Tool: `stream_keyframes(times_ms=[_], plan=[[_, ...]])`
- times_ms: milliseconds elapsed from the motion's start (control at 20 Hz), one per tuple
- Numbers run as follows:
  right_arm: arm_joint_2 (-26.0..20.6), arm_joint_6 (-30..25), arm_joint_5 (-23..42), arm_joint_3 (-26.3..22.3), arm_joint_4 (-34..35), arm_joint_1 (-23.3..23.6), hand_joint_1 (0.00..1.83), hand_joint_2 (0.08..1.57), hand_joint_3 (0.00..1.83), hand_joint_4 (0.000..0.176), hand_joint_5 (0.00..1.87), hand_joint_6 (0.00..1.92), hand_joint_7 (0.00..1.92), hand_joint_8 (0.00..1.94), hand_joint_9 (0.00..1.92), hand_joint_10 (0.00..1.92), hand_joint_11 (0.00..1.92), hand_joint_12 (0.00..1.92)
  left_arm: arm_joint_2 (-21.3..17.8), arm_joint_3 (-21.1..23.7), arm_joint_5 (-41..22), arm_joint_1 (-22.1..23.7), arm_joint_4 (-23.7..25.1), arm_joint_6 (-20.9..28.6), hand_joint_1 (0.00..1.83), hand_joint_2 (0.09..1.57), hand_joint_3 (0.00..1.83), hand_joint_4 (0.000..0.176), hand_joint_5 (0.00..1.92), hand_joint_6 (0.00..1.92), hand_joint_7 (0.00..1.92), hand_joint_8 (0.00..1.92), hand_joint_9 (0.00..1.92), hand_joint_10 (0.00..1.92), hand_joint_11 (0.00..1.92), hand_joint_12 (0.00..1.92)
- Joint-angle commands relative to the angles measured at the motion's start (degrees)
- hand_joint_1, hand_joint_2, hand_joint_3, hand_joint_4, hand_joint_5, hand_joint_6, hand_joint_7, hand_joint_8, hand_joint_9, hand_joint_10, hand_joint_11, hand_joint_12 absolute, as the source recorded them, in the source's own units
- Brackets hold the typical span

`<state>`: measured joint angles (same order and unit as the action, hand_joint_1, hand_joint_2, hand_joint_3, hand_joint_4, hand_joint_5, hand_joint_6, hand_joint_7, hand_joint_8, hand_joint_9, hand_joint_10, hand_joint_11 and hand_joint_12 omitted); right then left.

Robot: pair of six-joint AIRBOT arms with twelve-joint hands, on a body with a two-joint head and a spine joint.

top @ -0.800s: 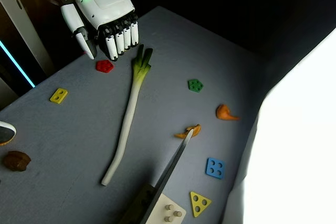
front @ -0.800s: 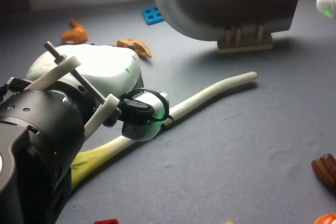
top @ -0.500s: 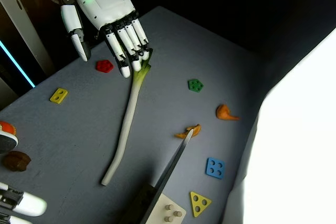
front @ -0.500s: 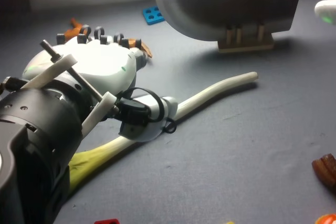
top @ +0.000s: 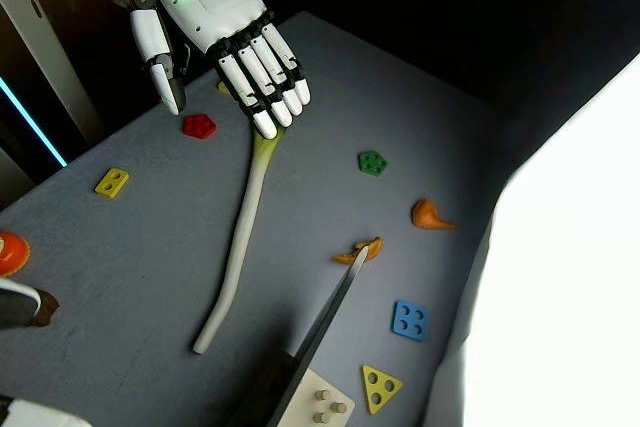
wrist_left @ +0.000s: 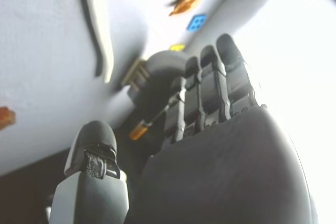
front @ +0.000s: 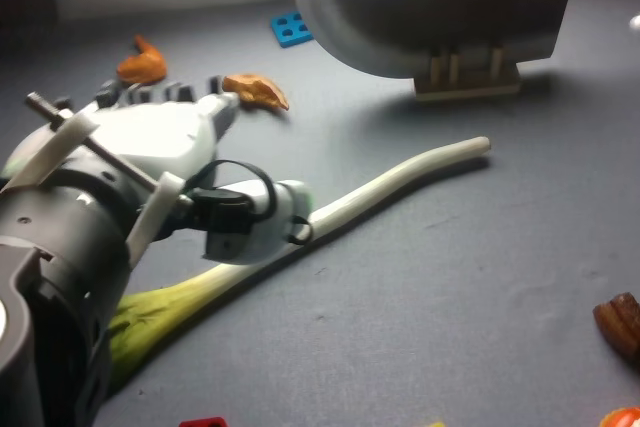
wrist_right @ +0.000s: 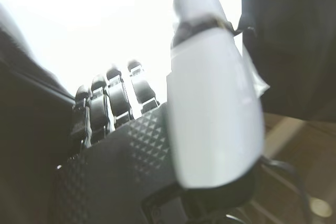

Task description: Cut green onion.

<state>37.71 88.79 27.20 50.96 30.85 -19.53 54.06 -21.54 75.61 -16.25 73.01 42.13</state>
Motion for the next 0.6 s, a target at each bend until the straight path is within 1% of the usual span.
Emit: stream_keyframes(times_ms=[0, 50, 100, 150, 200, 250, 300, 350, 400, 450, 500, 550], plan=[[-0.1, -0.1, 6.1, 0.5, -1.0, 0.7, 0.92, 1.02, 0.0, 0.0, 0.0, 0.0, 0.02, 0.01, 0.01, 0.0, 0.01, 0.01, -0.1, 0.0, 3.2, 0.1, 4.8, 0.6, 0.16, 1.29, 0.0, 0.061, 0.09, 0.01, 0.18, 0.01, 0.16, 0.02, 0.0, 0.45], [0.5, -0.1, 6.1, 1.5, -0.5, 0.5, 0.97, 1.01, 0.0, 0.0, 0.0, 0.0, 0.01, 0.0, 0.02, 0.01, 0.03, 0.02, -0.1, 0.0, 4.5, -0.2, 4.2, 1.3, 0.17, 1.28, 0.0, 0.064, 0.08, 0.0, 0.19, 0.01, 0.17, 0.02, 0.0, 0.45], [1.2, -0.1, 6.1, 2.6, 0.1, 0.4, 1.0, 1.0, 0.0, 0.0, 0.0, 0.0, 0.0, 0.0, 0.02, 0.01, 0.03, 0.02, 0.0, 0.2, 5.4, -0.6, 3.6, 2.1, 0.19, 1.28, 0.0, 0.067, 0.09, 0.0, 0.18, 0.0, 0.17, 0.01, 0.0, 0.51], [1.7, -0.1, 5.9, 3.6, 0.8, 0.3, 1.0, 1.0, 0.0, 0.0, 0.0, 0.0, 0.0, 0.0, 0.01, 0.0, 0.01, 0.01, 0.0, 0.3, 5.9, -1.3, 3.5, 3.1, 0.18, 1.28, 0.0, 0.064, 0.11, 0.01, 0.22, 0.01, 0.21, 0.02, 0.0, 0.6], [2.5, -0.1, 4.8, 5.3, 2.7, 0.1, 1.01, 0.99, 0.0, 0.0, 0.0, 0.0, 0.0, 0.0, 0.0, 0.0, 0.0, 0.0, 0.0, 0.5, 5.9, -2.6, 3.5, 4.1, 0.17, 1.28, 0.0, 0.058, 0.12, 0.01, 0.24, 0.02, 0.22, 0.03, 0.0, 0.63], [3.2, -0.1, 4.2, 6.4, 3.8, -0.1, 1.07, 0.98, 0.0, 0.0, 0.0, 0.0, 0.0, 0.0, 0.01, 0.0, 0.0, 0.0, -0.1, 0.9, 5.9, -3.4, 3.7, 4.2, 0.17, 1.28, 0.0, 0.061, 0.11, 0.01, 0.24, 0.01, 0.22, 0.02, 0.0, 0.59], [4.1, -0.1, 3.5, 7.9, 4.5, -0.5, 1.14, 0.98, 0.0, 0.0, 0.0, 0.0, 0.0, 0.0, 0.0, 0.0, 0.0, 0.0, -0.1, 1.4, 5.9, -4.5, 4.0, 4.2, 0.11, 1.29, 0.0, 0.069, 0.08, 0.0, 0.19, 0.01, 0.17, 0.01, 0.0, 0.42], [5.2, -0.1, 3.3, 10.0, 4.6, -1.2, 1.15, 0.98, 0.0, 0.0, 0.0, 0.0, 0.0, 0.0, 0.0, 0.0, 0.0, 0.0, -0.1, 2.3, 5.8, -6.6, 5.1, 6.7, 0.07, 1.3, 0.0, 0.069, 0.06, 0.0, 0.15, 0.0, 0.13, 0.0, 0.0, 0.34], [6.0, -0.2, 3.3, 11.3, 4.7, -1.6, 1.12, 0.99, 0.0, 0.0, 0.0, 0.0, 0.0, 0.0, 0.0, 0.0, 0.0, 0.0, 0.0, 2.9, 5.8, -8.7, 6.3, 10.3, 0.08, 1.3, 0.0, 0.07, 0.07, 0.0, 0.13, 0.0, 0.1, 0.0, 0.0, 0.36], [6.4, -0.6, 3.1, 12.1, 4.7, -1.9, 1.12, 0.99, 0.0, 0.0, 0.0, 0.0, 0.0, 0.0, 0.0, 0.0, 0.0, 0.0, 0.1, 3.2, 5.8, -10.1, 6.8, 12.5, 0.07, 1.3, 0.0, 0.07, 0.07, 0.0, 0.15, 0.0, 0.12, 0.01, 0.0, 0.44], [7.3, -1.1, 2.7, 13.5, 4.7, -2.4, 1.13, 0.99, 0.0, 0.0, 0.0, 0.0, 0.0, 0.0, 0.0, 0.0, 0.0, 0.0, 0.3, 3.6, 6.1, -11.9, 8.1, 14.2, 0.05, 1.31, 0.0, 0.073, 0.06, 0.0, 0.13, 0.0, 0.1, 0.01, 0.0, 0.41], [7.8, -1.5, 2.7, 14.3, 4.7, -2.6, 1.12, 1.0, 0.0, 0.0, 0.0, 0.0, 0.0, 0.0, 0.0, 0.0, 0.0, 0.0, 0.6, 3.7, 6.4, -12.8, 8.9, 14.5, 0.06, 1.31, 0.0, 0.066, 0.06, 0.0, 0.14, 0.0, 0.1, 0.01, 0.0, 0.44]])
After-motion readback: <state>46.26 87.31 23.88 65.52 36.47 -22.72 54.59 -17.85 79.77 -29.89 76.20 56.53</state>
